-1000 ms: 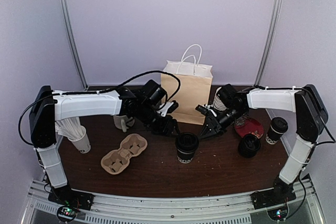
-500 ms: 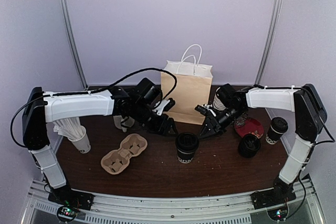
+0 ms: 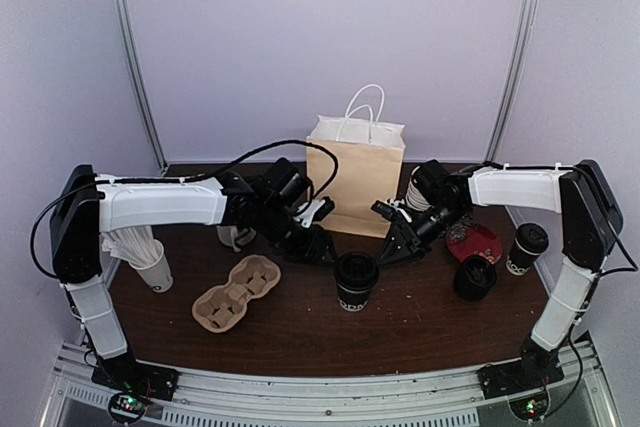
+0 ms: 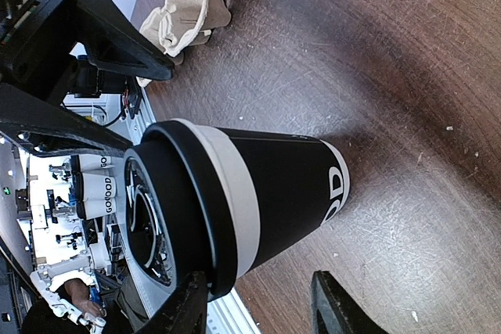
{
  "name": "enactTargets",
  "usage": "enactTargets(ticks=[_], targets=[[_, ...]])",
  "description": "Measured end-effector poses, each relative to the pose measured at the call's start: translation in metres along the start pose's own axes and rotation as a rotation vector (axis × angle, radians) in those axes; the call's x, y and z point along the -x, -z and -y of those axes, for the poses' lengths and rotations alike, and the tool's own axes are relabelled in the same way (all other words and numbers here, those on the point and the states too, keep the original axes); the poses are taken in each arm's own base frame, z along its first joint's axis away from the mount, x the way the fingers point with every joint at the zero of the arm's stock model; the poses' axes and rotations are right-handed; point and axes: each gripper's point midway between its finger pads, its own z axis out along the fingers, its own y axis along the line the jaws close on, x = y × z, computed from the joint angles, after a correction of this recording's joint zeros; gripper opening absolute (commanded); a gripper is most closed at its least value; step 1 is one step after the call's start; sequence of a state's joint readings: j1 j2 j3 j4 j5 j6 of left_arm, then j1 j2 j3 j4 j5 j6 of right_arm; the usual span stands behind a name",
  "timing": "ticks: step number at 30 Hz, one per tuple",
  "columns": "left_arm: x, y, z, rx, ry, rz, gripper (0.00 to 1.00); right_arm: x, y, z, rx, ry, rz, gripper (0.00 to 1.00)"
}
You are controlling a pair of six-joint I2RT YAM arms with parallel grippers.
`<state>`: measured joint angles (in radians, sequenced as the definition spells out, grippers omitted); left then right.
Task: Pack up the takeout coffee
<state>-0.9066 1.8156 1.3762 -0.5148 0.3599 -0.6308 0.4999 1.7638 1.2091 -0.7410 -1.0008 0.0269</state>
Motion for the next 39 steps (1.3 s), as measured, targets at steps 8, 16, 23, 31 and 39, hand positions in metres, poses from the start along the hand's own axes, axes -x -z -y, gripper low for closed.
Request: enactTargets(ticks=[8,16,23,31,39], targets=[[-0.001,-0.011,-0.012,0.011,0.033,-0.026,0.54,-0.001,-0.002,0.001,-0.006,-0.006,-0.012,0.47],[-0.001,-0.014,-0.014,0.011,0.045,-0.045,0.52,0.0,-0.006,0.01,-0.04,-0.065,-0.06,0.39],[-0.001,-0.015,-0.01,-0.013,0.043,-0.055,0.47,-0.002,-0.005,0.013,-0.069,-0.106,-0.103,0.36],[0.002,-0.013,-0.004,-0.035,0.025,-0.035,0.5,0.003,-0.001,0.011,-0.098,-0.039,-0.097,0.46],[0.012,0.008,0.007,-0.024,-0.044,0.031,0.59,0.009,0.013,-0.004,-0.107,0.071,-0.057,0.53]])
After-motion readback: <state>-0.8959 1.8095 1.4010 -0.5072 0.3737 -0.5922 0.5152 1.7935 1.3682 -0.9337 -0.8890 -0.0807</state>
